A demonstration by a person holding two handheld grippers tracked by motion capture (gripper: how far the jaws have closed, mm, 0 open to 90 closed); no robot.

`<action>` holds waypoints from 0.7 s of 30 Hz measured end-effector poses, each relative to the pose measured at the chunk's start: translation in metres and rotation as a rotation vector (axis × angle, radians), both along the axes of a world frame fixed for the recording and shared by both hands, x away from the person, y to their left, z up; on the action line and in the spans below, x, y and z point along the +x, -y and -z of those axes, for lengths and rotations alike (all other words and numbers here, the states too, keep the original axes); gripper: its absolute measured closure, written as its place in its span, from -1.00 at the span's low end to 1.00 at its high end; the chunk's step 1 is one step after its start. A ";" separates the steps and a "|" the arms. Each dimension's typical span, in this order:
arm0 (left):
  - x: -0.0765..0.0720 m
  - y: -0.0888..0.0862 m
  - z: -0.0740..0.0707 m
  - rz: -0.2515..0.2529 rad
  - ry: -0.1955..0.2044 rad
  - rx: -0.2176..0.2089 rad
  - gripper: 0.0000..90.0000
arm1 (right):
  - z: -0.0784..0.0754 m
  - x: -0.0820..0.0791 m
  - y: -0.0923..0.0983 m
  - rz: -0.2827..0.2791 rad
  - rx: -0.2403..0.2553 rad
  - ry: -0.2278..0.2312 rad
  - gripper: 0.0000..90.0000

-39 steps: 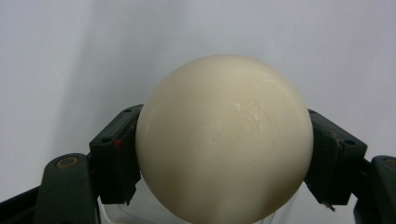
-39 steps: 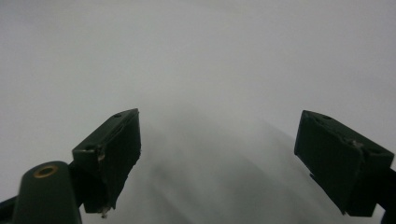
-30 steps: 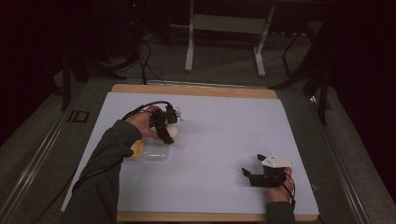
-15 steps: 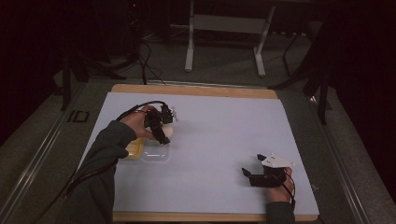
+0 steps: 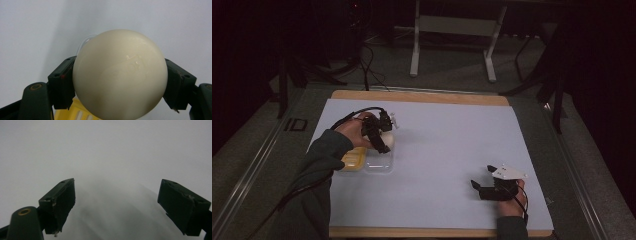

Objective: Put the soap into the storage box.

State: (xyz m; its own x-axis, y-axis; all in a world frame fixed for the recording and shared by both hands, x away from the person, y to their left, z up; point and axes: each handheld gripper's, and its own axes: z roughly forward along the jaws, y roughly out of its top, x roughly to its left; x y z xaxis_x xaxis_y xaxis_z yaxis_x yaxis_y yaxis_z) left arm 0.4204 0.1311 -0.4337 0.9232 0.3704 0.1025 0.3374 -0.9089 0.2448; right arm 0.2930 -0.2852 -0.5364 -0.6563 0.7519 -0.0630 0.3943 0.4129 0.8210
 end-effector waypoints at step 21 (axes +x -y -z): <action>0.000 -0.014 0.001 -0.029 -0.003 -0.019 -0.46 | 0.000 0.000 0.000 0.000 -0.001 0.000 -0.68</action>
State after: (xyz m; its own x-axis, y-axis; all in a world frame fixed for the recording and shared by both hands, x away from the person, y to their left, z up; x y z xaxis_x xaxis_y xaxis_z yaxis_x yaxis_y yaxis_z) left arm 0.4207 0.1450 -0.4342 0.9124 0.3988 0.0922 0.3644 -0.8940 0.2605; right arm 0.2932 -0.2853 -0.5364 -0.6565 0.7517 -0.0638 0.3943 0.4139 0.8205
